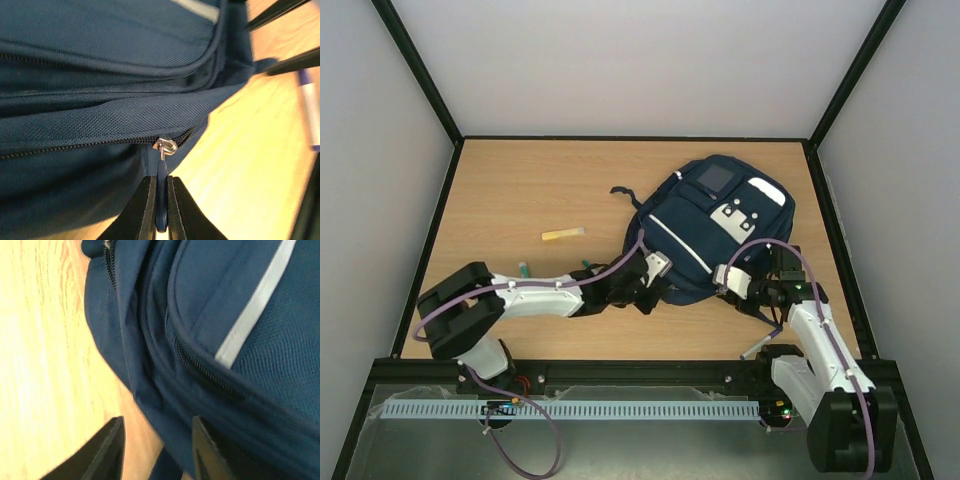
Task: Pack the student bag
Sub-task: Zip the student bag at the center of the board.
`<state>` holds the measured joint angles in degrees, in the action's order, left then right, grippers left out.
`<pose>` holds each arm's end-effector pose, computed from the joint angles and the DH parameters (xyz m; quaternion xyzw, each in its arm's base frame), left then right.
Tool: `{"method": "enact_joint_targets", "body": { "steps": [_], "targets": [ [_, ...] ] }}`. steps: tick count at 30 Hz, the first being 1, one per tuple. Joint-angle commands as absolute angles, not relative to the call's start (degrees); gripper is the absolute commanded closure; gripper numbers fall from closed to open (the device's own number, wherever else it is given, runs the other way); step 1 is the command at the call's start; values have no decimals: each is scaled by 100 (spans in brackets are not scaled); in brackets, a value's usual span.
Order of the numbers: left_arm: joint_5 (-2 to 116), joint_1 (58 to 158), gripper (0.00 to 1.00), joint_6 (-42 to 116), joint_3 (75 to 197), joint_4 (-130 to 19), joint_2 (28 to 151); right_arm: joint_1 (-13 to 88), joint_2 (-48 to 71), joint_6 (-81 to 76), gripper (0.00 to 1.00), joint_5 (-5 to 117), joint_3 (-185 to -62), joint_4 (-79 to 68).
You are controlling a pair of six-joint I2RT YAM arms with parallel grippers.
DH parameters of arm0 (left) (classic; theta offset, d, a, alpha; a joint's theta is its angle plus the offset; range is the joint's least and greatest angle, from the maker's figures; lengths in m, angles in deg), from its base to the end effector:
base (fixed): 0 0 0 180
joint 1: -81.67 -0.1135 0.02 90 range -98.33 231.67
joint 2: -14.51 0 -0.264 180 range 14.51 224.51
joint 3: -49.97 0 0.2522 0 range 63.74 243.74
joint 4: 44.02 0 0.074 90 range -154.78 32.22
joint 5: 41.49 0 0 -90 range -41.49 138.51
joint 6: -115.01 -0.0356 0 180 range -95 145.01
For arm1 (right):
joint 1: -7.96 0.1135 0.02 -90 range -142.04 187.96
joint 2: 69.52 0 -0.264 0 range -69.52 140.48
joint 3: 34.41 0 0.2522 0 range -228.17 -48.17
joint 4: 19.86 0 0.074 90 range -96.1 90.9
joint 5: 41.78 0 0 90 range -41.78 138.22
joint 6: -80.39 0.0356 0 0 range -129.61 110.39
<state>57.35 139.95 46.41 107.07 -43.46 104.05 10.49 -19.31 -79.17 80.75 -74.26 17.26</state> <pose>0.1654 -0.2780 0.1845 0.3112 0.8149 -0.3620 0.3287 0.1684 0.0266 0.1943 -0.6085 0.6636 0.0254 0.4343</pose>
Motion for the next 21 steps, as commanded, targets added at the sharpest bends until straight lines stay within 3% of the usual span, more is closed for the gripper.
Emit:
{"method": "enact_joint_targets", "body": {
  "steps": [1,2,4,21],
  "targets": [
    [4501,14402,98,4498,11025,-5113,10784,941,-2257,-8083,51,7882,-7372,2964],
    [4450,14488,98,4516,11084,-5070,10831,981,-2290,-8068,44,7987,-7354,2975],
    [4376,14613,97,4559,11158,-4973,10877,1077,-2220,-7959,40,8090,-7312,2862],
    [3776,15276,98,4859,10693,-4397,10184,2835,-817,-6373,30,7961,-7685,1298]
  ]
}}
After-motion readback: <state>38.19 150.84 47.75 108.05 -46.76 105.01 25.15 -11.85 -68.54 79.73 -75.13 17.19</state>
